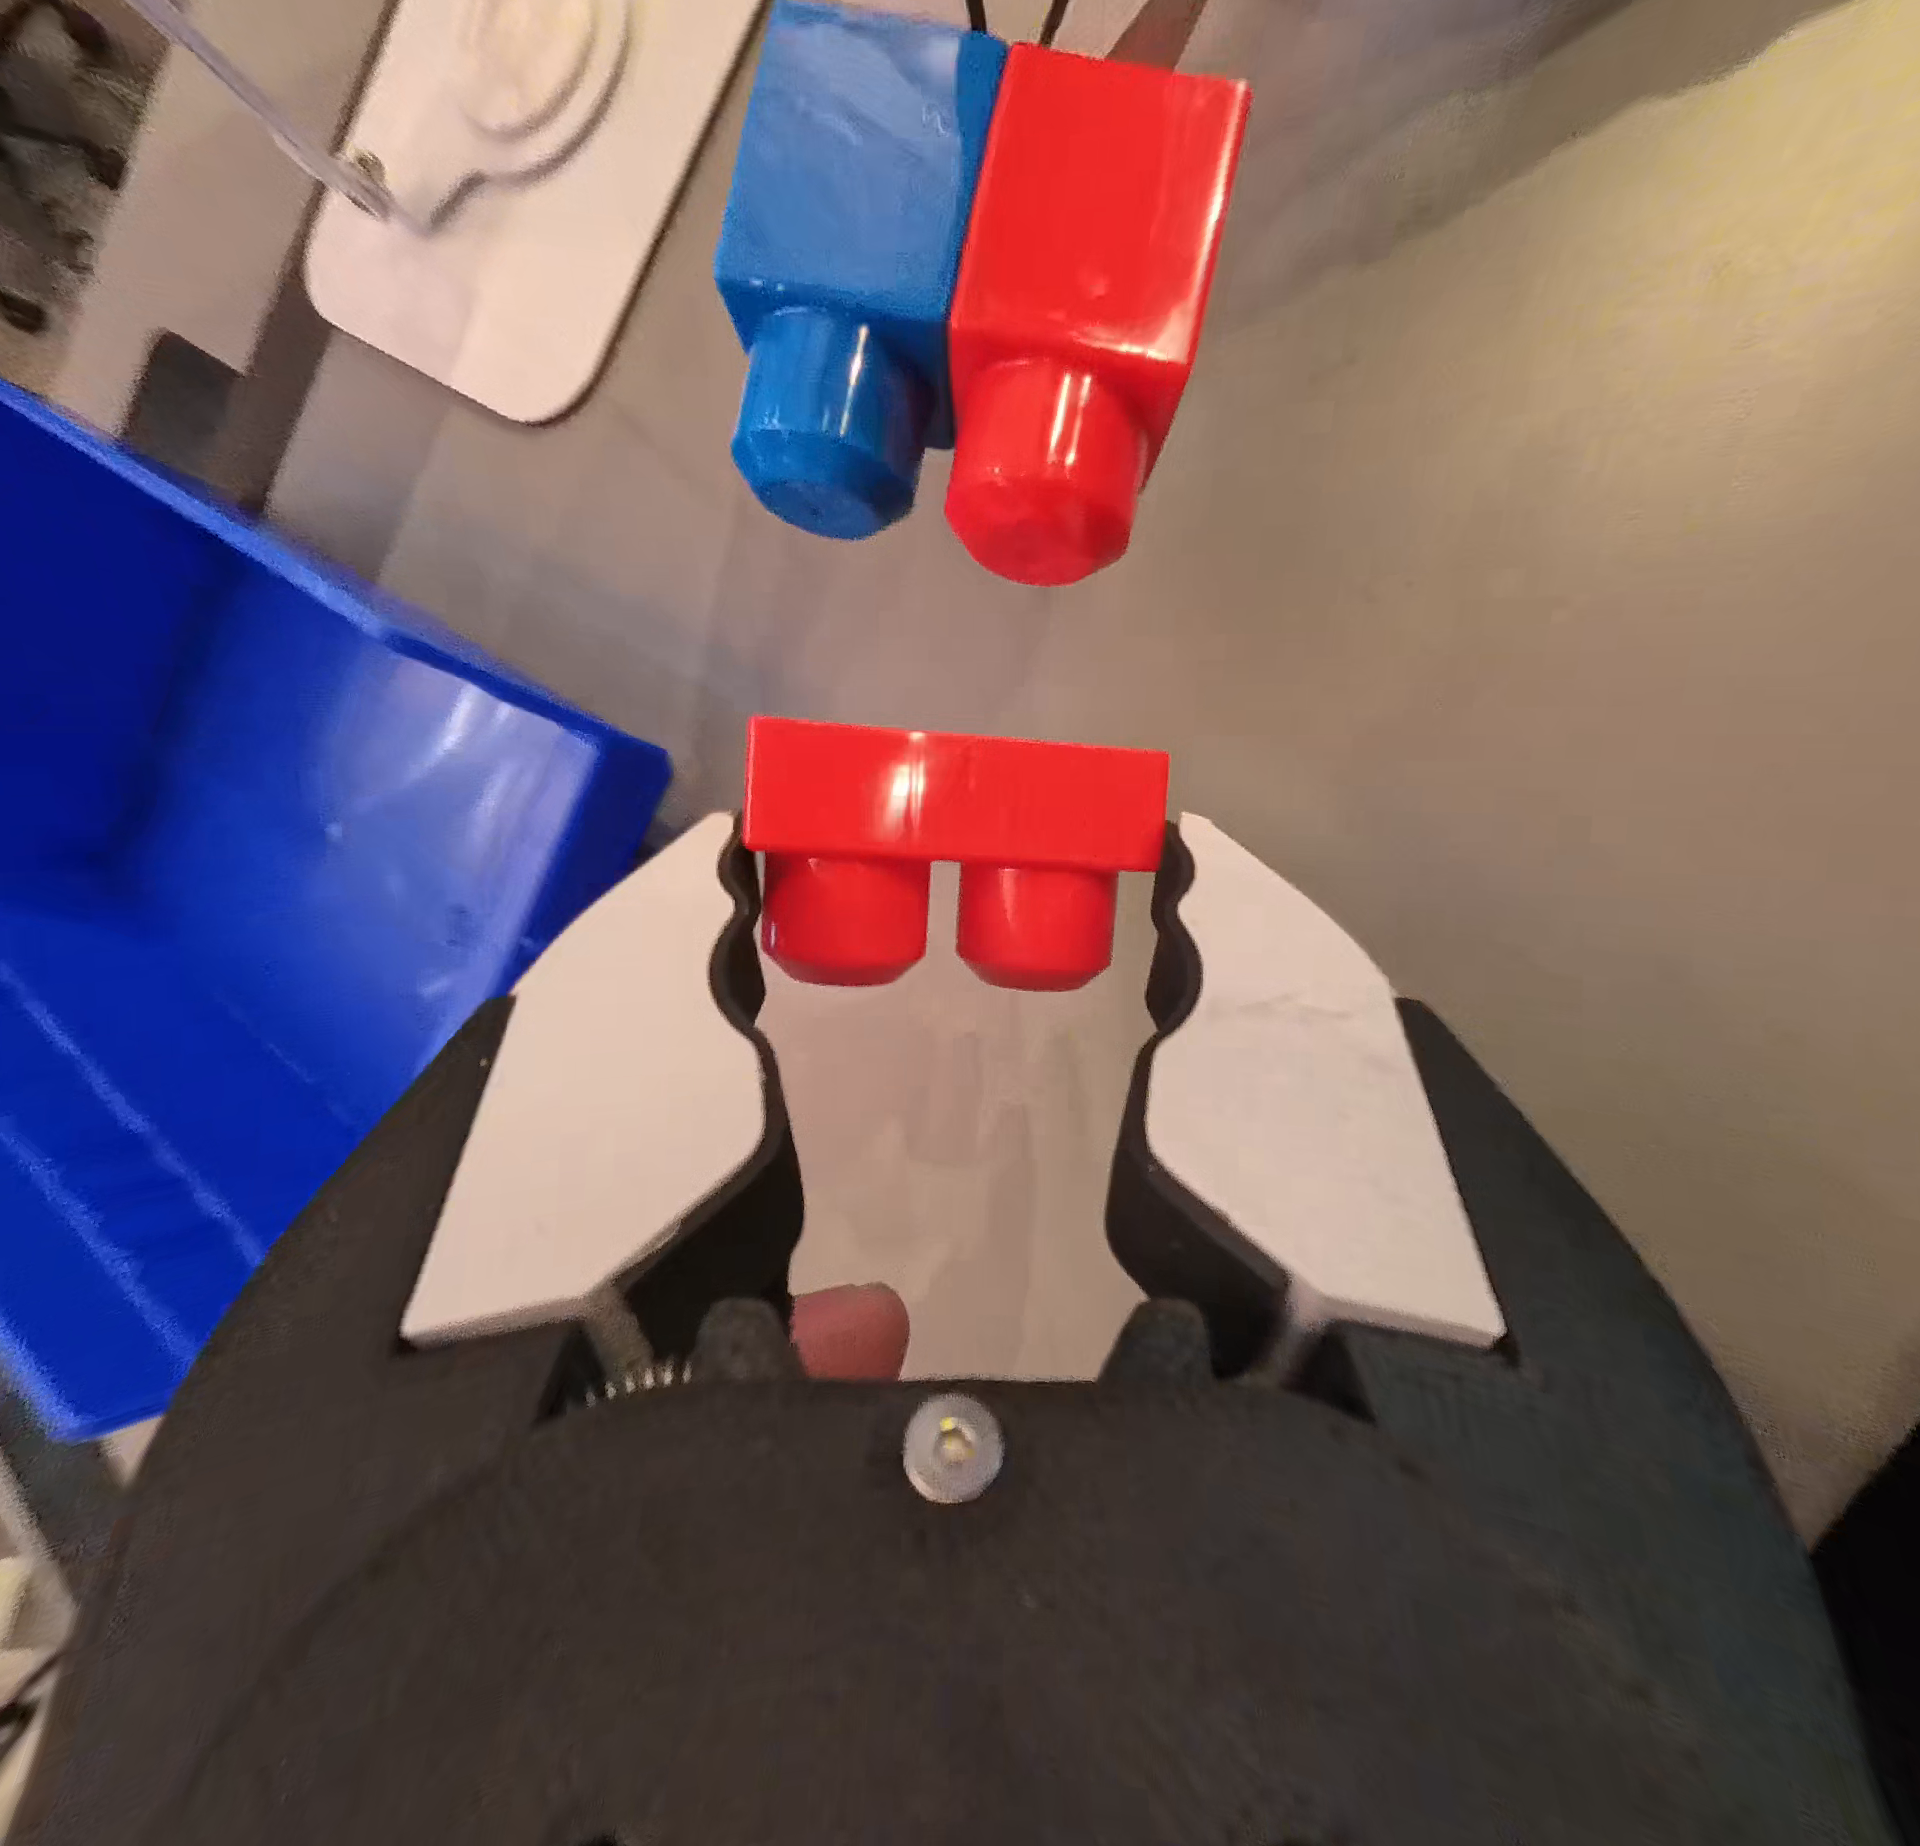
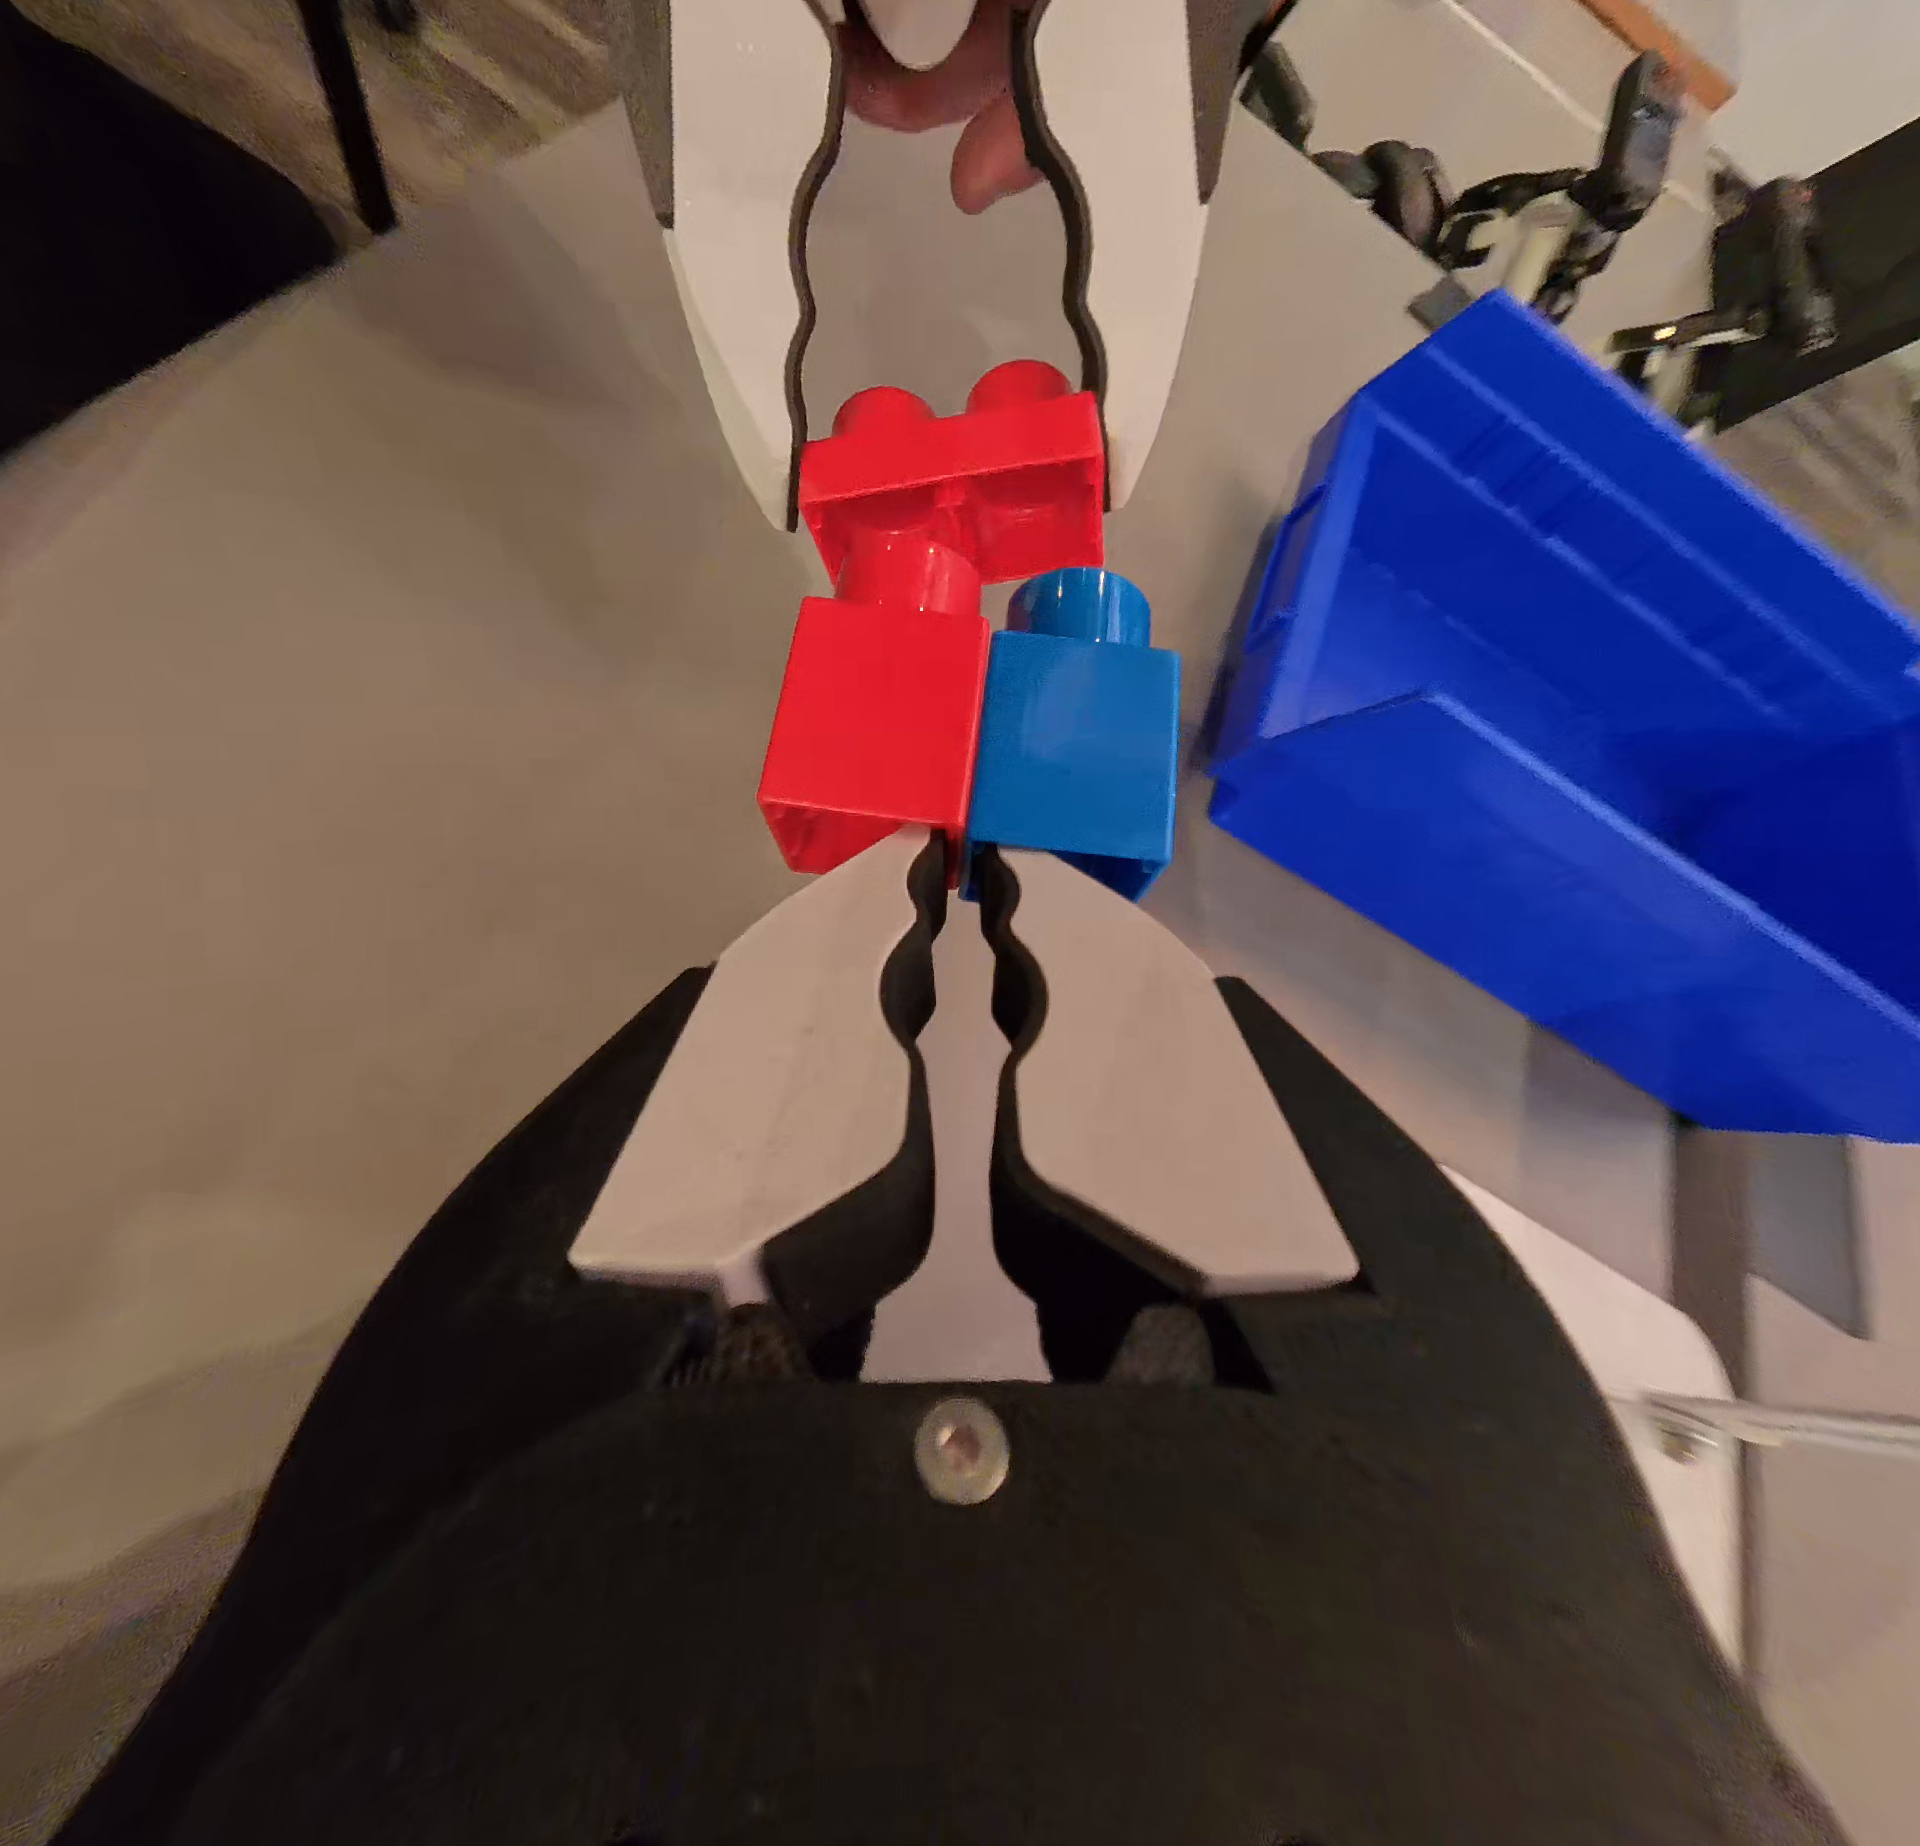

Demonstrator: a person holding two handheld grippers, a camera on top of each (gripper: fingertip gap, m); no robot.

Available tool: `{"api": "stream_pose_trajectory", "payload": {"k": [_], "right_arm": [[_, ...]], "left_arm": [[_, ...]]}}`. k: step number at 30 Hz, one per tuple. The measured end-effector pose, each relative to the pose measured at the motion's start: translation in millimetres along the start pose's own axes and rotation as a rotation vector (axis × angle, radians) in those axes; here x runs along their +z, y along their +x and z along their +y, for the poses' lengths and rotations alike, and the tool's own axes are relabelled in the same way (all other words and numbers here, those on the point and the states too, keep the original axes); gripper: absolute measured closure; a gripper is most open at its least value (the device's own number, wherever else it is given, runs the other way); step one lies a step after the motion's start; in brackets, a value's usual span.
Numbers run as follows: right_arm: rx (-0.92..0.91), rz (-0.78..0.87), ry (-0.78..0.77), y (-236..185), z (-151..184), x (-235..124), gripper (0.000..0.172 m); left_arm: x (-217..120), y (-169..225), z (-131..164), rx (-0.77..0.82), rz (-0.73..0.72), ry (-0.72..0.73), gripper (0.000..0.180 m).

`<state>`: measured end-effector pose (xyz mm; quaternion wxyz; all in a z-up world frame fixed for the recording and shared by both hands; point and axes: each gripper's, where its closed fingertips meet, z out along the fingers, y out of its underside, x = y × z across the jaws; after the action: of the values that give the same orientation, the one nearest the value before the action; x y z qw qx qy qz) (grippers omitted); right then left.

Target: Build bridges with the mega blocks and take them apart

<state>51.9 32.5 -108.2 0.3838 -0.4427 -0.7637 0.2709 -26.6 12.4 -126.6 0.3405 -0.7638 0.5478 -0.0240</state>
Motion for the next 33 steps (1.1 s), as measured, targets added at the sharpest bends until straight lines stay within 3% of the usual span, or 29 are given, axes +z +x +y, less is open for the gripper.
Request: {"api": "stream_pose_trajectory", "payload": {"k": [6,13,33], "right_arm": [[-0.184,0.156,-0.121,12.3,-13.3,-23.0,0.166],[-0.235,0.223,-0.134,19.3,-23.9,-40.3,0.166],[-0.295,0.310,-0.113,27.9,-32.2,-48.7,0.166]], "left_arm": [[-10.9,-17.8,-29.2,0.115,-0.048,0.032,0.108],[-19.3,-27.1,-60.6,0.240,-0.077,0.054,0.108],[-22.4,-28.0,-95.5,0.335,-0.069,0.115,0.108]]}}
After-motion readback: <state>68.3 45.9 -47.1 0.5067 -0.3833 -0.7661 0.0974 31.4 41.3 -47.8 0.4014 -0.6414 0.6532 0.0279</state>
